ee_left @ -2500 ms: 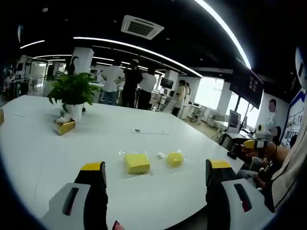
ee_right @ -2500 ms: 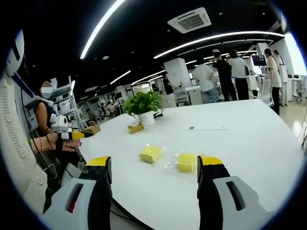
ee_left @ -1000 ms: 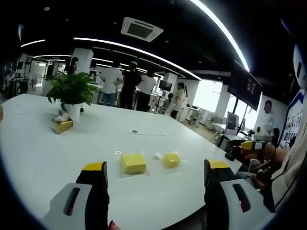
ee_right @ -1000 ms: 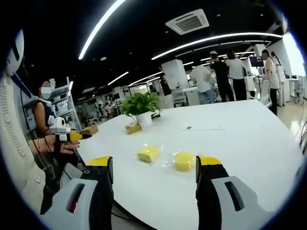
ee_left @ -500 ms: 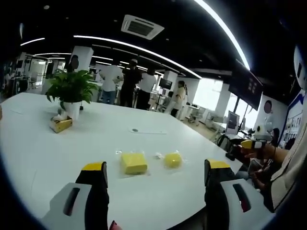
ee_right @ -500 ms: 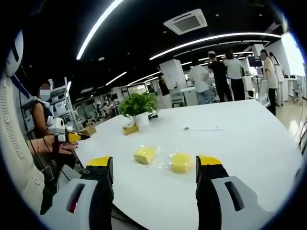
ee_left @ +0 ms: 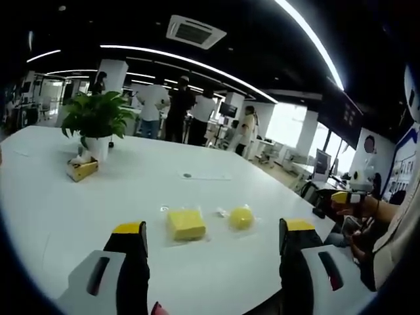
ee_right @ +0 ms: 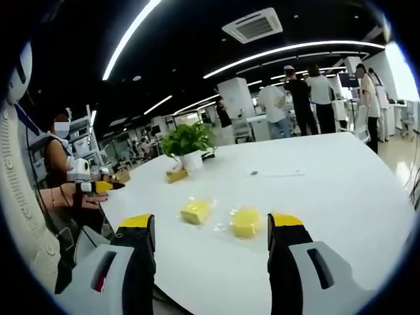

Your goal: Compare the silicone blocks by pressing each to a similar depth, holding the contact briefly, and releasing to observe deformation and rebound differences across the visible hardness samples.

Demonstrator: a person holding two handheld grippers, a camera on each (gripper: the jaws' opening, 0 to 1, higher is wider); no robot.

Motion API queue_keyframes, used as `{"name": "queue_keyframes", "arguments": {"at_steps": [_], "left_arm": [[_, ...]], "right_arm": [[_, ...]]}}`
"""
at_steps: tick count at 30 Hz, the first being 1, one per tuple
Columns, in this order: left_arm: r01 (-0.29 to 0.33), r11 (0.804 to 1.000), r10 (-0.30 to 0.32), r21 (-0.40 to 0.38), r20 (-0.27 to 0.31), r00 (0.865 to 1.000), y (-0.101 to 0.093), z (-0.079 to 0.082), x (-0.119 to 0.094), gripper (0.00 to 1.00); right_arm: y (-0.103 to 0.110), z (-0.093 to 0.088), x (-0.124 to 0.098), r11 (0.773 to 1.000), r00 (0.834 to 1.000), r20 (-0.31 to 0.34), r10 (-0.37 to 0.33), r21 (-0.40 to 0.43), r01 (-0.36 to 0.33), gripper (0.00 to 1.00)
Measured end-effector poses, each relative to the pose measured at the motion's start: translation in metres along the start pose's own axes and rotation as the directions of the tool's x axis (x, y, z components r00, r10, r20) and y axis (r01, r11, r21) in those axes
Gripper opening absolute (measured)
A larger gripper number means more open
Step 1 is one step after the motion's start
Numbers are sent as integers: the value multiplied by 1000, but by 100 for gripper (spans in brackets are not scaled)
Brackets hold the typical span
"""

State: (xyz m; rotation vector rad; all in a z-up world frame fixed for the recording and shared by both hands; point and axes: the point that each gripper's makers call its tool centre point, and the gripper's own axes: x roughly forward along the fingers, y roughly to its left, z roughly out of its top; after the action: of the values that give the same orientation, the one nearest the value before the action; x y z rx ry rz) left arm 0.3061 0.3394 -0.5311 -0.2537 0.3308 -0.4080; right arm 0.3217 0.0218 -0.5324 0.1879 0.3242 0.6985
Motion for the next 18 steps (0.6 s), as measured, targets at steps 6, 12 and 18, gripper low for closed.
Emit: {"name": "queue_keyframes", "arguments": {"at_steps": [6, 12, 18], "left_arm": [[-9, 1000, 9, 3, -20, 1000, 1, -6, 15, 79], [-12, 1000, 12, -29, -28, 1000, 5, -10, 33, 77], [-17, 999, 16, -41, -34, 999, 11, -10, 49, 76]], "right_arm": [[-9, -1, 7, 1000, 1000, -14, -5, -1, 5, 64], [-16, -2, 15, 1000, 1000, -25, -5, 4, 5, 64], [-19, -7, 26, 1000, 999, -46, 3, 13, -2, 64]]}}
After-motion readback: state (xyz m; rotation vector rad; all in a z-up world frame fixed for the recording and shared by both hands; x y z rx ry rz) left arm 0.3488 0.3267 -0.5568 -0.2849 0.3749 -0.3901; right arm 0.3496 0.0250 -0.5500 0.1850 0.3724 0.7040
